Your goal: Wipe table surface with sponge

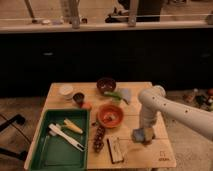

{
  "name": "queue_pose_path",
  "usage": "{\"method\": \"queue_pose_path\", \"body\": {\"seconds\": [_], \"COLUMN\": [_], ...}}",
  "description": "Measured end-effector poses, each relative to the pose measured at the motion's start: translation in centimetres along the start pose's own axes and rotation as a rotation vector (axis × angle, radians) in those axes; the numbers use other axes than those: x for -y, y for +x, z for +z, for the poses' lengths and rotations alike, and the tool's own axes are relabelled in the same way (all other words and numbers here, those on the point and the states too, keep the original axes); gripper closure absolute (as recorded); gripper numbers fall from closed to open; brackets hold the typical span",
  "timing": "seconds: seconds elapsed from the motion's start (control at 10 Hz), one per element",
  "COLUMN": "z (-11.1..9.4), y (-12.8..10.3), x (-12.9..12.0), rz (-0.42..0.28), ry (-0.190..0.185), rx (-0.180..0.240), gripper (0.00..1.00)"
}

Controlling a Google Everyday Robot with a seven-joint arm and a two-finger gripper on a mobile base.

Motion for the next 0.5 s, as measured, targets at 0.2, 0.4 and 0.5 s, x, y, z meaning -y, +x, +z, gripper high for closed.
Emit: {"method": "queue_pose_path", "body": {"seconds": [0.2, 0.4, 0.5], "z": [-0.1, -0.3, -0.4], "y": [1.2, 1.8, 1.6], "x": [0.8, 2.0, 2.6], "rz": [0.042, 0.068, 0.071], "ry": [0.011, 0.024, 0.032], "rx": [-0.006, -0.009, -0.004], "gripper": [1.00, 1.00, 1.00]}}
